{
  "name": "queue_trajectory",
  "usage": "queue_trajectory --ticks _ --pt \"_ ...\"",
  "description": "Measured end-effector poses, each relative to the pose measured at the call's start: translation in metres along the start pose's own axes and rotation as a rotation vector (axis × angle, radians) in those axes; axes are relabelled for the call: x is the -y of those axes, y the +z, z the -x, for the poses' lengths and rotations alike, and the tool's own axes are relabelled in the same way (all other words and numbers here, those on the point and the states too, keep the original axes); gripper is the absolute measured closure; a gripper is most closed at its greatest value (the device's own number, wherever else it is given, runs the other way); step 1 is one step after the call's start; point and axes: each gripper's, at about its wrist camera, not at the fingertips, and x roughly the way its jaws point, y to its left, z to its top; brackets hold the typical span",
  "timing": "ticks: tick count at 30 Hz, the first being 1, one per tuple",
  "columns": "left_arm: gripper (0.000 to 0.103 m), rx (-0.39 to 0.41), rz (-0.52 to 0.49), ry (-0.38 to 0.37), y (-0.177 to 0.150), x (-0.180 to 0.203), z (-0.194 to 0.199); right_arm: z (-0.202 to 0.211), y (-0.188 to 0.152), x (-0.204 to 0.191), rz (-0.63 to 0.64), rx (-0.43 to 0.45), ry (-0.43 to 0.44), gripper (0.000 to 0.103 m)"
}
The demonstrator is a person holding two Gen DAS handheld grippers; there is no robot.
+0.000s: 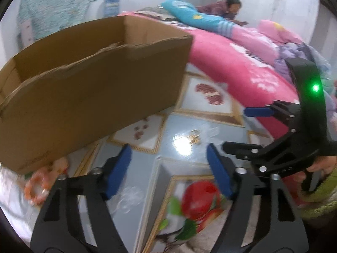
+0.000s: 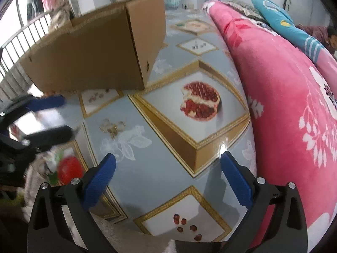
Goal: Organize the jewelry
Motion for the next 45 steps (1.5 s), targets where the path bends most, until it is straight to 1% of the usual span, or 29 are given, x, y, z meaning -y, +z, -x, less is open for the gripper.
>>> queue_trajectory --ticks 3,7,9,10,12,13,15,19,21,24,31,32,34,35,39,42,45 --pt "0.054 -0.005 -0.053 -0.043 0.004 0.009 -0.007 0.010 0.000 -0.001 0.027 0.073 -0.022 0.006" --pt "0.066 -0.035 -0.121 -0.052 0.008 0.020 -0.022 0.016 0.003 -0.001 0.038 0.122 -0.013 0.013" --pt "0.075 -0.055 -0.137 -0.045 0.010 0.023 -0.030 0.015 0.005 0.002 0.032 0.133 -0.009 0.017" --pt "0.078 -0.065 -0.146 -0.038 0.011 0.023 -0.033 0.016 0.006 0.004 0.025 0.140 -0.004 0.019" --pt "0.087 -0.105 -0.164 -0.012 0.011 0.025 -0.044 0.016 0.007 0.007 0.013 0.147 0.001 0.021" --pt "0.089 -0.104 -0.173 -0.002 0.011 0.024 -0.046 0.015 0.008 0.009 0.005 0.151 0.005 0.022" --pt "0.090 -0.109 -0.188 0.001 0.011 0.026 -0.047 0.015 0.008 0.012 -0.008 0.154 0.013 0.024" --pt "0.095 -0.116 -0.208 0.009 0.011 0.026 -0.047 0.013 0.009 0.016 -0.034 0.159 0.019 0.029" --pt "0.098 -0.121 -0.198 0.010 0.013 0.024 -0.047 0.013 0.009 0.018 -0.047 0.162 0.021 0.030" --pt "0.099 -0.124 -0.173 0.010 0.010 0.015 -0.043 0.013 0.009 0.020 -0.061 0.164 0.031 0.031" --pt "0.100 -0.130 -0.104 0.042 -0.002 -0.001 -0.027 0.017 0.007 0.019 -0.076 0.178 0.040 0.031" --pt "0.100 -0.129 -0.085 0.048 -0.005 -0.005 -0.023 0.017 0.007 0.018 -0.081 0.183 0.042 0.034" --pt "0.103 -0.129 -0.058 0.061 -0.010 -0.009 -0.018 0.017 0.008 0.016 -0.092 0.183 0.060 0.042" --pt "0.103 -0.126 -0.046 0.070 -0.013 -0.011 -0.015 0.017 0.008 0.015 -0.094 0.182 0.070 0.044" --pt "0.103 -0.113 -0.011 0.085 -0.020 -0.016 -0.007 0.012 0.010 0.001 -0.065 0.161 0.117 0.058" --pt "0.103 -0.100 0.003 0.082 -0.023 -0.016 -0.005 0.005 0.012 -0.018 0.005 0.134 0.132 0.065" --pt "0.103 -0.092 0.004 0.081 -0.024 -0.016 -0.004 -0.002 0.013 -0.029 0.068 0.112 0.115 0.068"
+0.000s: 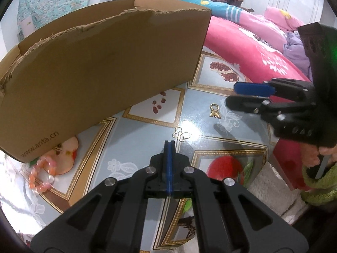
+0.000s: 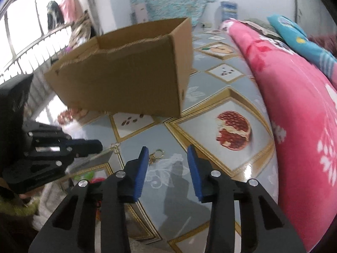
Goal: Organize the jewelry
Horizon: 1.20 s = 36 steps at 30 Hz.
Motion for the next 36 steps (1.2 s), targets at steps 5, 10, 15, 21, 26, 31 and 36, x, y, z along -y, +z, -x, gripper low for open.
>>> queue_trajectory --ticks 5,10,15,21,26,31,36 --pt "0.103 0.013 0.020 -0.027 -0.002 -0.006 0.001 -0.016 0.002 -0.002 0.075 -0.058 -0.035 0.077" --pt "0.103 0.023 0.034 -0.039 -0.003 -0.009 0.003 -0.019 0.004 -0.010 0.113 -0.074 -0.018 0.085" --pt "0.103 0.026 0.044 -0.048 -0.003 -0.010 0.003 -0.018 0.005 -0.016 0.145 -0.080 -0.020 0.085" --pt "0.103 0.032 0.043 -0.052 -0.004 -0.010 0.003 -0.025 0.013 -0.010 0.139 -0.093 0.027 0.085" --pt "0.103 0.035 0.047 -0.052 -0.004 -0.010 0.003 -0.027 0.015 -0.010 0.132 -0.103 0.048 0.092" --pt "0.103 0.036 0.053 -0.051 -0.005 -0.010 0.003 -0.025 0.015 -0.005 0.081 -0.091 0.048 0.092" --pt "0.103 0.037 0.047 -0.053 -0.005 -0.010 0.003 -0.015 0.016 0.005 0.017 -0.056 0.044 0.092"
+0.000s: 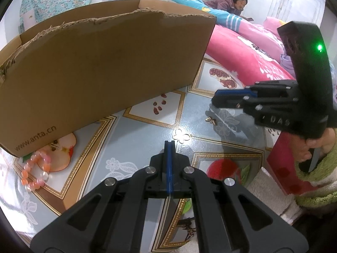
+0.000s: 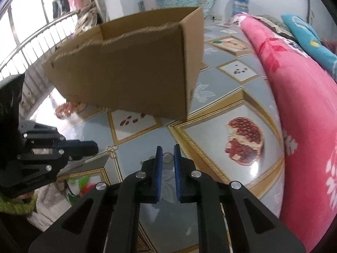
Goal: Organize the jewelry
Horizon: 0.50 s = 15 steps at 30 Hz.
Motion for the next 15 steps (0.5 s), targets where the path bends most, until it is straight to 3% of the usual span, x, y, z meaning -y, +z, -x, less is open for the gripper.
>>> queue_trajectory --ticks 4,7,15 --pt "0.101 0.029 -0.004 -0.014 -0.001 0.000 0.007 0.009 0.001 0.007 -0.041 0.025 0.004 0.092" --pt "0.078 0.060 -0.020 -0.031 0.000 0.004 0.015 0.009 0.000 0.008 -0.055 0.027 0.009 0.092" --pt "0.076 0.033 -0.095 0.016 0.013 0.020 0.000 0.009 -0.005 0.006 -0.074 0.043 0.037 0.092"
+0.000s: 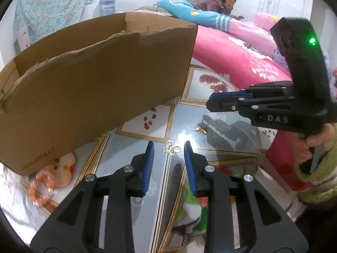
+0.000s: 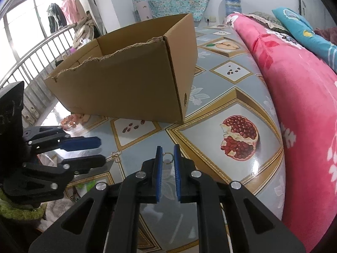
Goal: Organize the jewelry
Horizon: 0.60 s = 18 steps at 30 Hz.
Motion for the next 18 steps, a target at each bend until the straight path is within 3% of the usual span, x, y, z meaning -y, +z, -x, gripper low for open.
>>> queue_trajectory --ticks 6,11,13,18 --pt "0.076 -0.062 0.016 0.009 0.005 0.006 -0.016 0.001 -0.001 0.005 -0.019 0.019 0.002 0.092" --pt "0.076 -0.072 0.014 0.079 0.004 0.015 -0.018 0.001 -0.003 0.008 -0.028 0.025 0.006 0.092" --pt "0.082 -0.077 0.002 0.117 0.004 0.019 -0.020 0.001 -0.004 0.010 -0.034 0.028 0.010 0.092" --pt "0.085 -0.080 0.010 0.140 0.005 0.018 -0.020 0.002 -0.005 0.013 -0.045 0.036 0.016 0.092"
